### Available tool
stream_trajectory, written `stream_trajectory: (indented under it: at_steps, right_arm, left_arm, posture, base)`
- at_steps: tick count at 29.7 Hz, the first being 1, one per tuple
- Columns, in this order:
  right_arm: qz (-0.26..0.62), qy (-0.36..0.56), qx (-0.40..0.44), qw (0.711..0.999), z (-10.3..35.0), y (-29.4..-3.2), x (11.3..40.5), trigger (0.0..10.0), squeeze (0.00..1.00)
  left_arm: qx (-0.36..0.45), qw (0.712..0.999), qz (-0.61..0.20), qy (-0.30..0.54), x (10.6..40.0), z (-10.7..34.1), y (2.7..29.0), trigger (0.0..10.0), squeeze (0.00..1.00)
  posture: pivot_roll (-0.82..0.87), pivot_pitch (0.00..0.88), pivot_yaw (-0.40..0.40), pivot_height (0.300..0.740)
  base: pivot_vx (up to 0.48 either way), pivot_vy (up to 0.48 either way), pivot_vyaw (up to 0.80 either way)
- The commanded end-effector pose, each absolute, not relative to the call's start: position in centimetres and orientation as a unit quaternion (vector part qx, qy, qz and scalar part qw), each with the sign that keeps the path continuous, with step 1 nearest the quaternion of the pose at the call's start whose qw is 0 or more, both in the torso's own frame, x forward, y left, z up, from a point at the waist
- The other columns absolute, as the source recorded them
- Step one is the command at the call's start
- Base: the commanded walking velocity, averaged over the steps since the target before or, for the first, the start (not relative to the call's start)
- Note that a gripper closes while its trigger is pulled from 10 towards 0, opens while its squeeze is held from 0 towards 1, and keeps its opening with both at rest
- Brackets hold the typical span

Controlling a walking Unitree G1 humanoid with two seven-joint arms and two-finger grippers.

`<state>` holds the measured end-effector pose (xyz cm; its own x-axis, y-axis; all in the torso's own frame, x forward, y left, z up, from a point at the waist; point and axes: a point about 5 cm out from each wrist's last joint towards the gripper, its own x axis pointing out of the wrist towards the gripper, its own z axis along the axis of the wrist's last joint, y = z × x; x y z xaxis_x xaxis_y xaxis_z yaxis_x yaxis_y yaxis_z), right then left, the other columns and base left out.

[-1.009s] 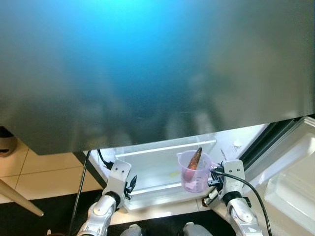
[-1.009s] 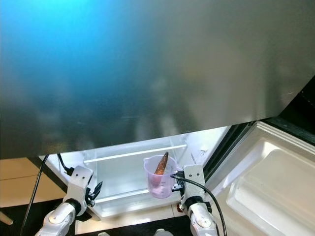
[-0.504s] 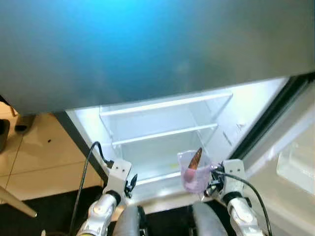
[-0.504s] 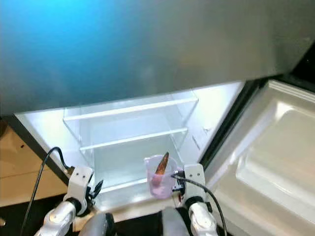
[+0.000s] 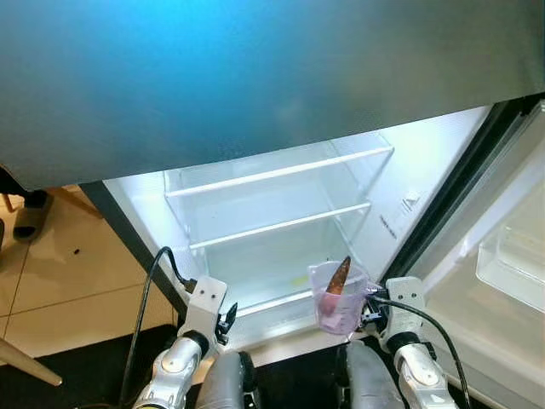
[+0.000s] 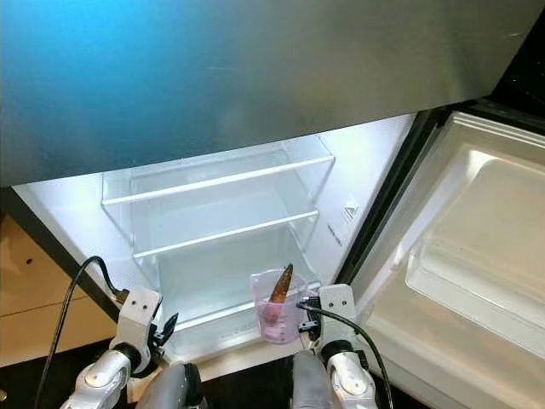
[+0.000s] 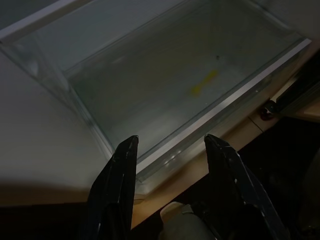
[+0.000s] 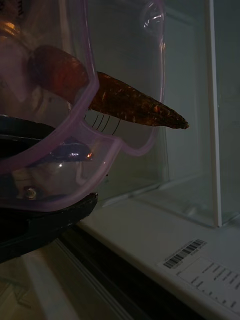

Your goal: Restocking fridge

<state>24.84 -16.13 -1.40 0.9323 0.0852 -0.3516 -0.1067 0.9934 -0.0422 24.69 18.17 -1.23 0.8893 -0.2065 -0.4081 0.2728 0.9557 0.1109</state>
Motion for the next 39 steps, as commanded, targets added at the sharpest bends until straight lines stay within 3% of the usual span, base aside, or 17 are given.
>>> stream_trajectory:
  at_steps: [1,13,28,39]
  right_arm:
    - [0.046,0.175,-0.026,0.983,-1.48,-16.19,24.64,10.0,0.00]
    - [0.051,0.173,-0.025,0.983,-1.40,-16.05,24.73,10.0,0.00]
    - [0.050,0.175,-0.025,0.983,-1.45,-16.03,24.73,10.0,0.00]
    - [0.032,0.149,-0.024,0.988,-0.48,-16.65,25.54,10.0,0.00]
  left_arm:
    - [0.081,0.966,-0.116,0.216,24.02,-1.81,18.72,10.0,0.00]
    - [0.081,0.966,-0.115,0.216,24.02,-1.84,18.76,10.0,0.00]
    - [0.081,0.966,-0.116,0.216,24.06,-1.81,18.76,10.0,0.00]
    - [0.082,0.966,-0.116,0.214,24.18,-1.69,18.89,10.0,0.00]
  posture:
    - [-0.06,0.153,0.009,0.640]
    - [-0.06,0.155,0.010,0.640]
    - [-0.06,0.152,0.012,0.565]
    - [-0.06,0.147,0.018,0.560]
  base:
    - [0.000,0.000,0.00]
    - [0.000,0.000,0.00]
    - [0.000,0.000,0.00]
    - [0.000,0.000,0.00]
